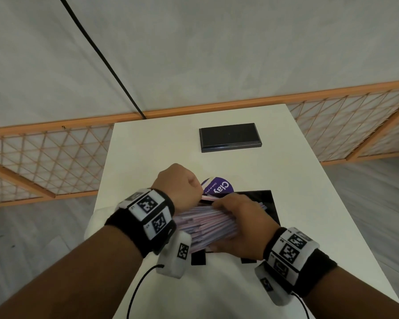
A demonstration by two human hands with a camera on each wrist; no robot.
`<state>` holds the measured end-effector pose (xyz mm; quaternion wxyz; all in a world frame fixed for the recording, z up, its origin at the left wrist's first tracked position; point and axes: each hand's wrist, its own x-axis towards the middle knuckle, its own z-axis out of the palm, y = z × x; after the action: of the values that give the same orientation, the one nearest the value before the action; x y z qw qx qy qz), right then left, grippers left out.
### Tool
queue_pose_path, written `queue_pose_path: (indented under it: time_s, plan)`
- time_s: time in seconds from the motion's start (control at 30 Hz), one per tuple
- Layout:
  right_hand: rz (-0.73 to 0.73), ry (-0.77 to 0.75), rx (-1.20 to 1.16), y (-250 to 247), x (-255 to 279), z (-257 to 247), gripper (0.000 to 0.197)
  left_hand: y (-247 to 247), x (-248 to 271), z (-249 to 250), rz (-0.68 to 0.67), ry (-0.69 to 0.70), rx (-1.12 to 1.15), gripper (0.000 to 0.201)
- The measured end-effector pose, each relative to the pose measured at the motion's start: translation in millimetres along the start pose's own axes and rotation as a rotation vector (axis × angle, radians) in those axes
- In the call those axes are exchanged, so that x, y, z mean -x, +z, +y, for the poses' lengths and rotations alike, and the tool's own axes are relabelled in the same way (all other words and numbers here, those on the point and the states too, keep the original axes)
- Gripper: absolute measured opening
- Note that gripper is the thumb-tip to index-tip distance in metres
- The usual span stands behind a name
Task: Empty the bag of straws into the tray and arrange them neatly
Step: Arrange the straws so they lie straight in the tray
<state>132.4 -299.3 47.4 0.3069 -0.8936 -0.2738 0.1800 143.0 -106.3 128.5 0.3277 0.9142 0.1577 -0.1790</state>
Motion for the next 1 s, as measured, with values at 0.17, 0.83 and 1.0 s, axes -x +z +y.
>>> queue_pose_path:
  time_s: [0.17,0.83,1.0]
  plan:
    - [-0.017,0.055,0.211,-3.4,6.4,0.6,0.106,-12.0,23.6,-17.3,-0.088,0.121,0.004,0.020]
    - [-0.193,0.226,0.287,14.1,3.9,-9.3,0.097,27.8,-0.8,21.7,-0.258,-0.273,0.562,0.010]
    - [-0.219,0.214,0.248,10.2,4.0,-7.2,0.096,43.4,-13.6,20.3,-0.210,-0.172,0.424,0.025]
